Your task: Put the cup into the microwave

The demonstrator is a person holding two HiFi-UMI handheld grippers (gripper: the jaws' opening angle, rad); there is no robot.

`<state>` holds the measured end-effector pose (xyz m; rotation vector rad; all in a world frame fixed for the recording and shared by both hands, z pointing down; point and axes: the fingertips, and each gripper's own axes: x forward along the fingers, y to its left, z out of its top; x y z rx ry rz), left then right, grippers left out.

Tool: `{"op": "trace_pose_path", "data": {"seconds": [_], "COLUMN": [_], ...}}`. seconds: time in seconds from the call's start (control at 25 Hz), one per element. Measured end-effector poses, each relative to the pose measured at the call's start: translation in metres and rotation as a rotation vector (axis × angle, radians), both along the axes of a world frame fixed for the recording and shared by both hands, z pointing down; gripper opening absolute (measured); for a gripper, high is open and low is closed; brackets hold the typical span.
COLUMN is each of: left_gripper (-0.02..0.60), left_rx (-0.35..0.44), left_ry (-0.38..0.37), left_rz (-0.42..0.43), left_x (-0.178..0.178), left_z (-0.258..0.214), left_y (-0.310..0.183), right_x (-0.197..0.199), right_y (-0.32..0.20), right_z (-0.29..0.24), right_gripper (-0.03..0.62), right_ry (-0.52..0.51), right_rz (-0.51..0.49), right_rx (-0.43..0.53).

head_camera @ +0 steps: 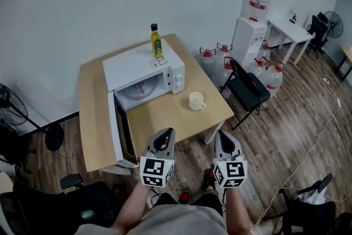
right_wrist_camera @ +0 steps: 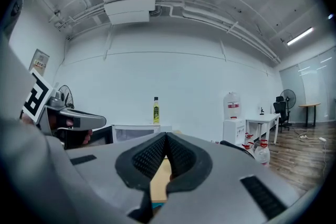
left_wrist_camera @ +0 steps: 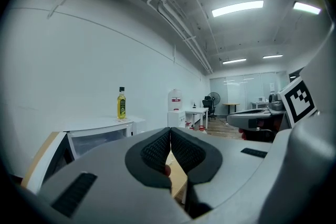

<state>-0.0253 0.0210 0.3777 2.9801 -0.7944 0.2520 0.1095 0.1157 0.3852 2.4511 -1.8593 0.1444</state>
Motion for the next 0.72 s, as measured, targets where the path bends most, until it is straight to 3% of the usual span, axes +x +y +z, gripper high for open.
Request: {"op": "trace_pose_path", "data": {"seconds": [0.32,0.72], "left_gripper": [0.025,0.025], "left_rx": [-0.032,-0.089], "left_ry": [-0.033,-0.063], "left_rz": [-0.031,-0.052], "left_x": [0.028,0.088], "left_z": [0.019,0.057], "left_y": [-0.04,-0.112], "right_x": [0.034,0.099], "right_y": [-0.04,-0.127], "right_z": [0.019,0.064], "right_gripper": [0.015,0.015], "right_ry": [-0.028,-0.059], "right_rz": [-0.014,-0.033], "right_rx": [-0.023,-0.085]}}
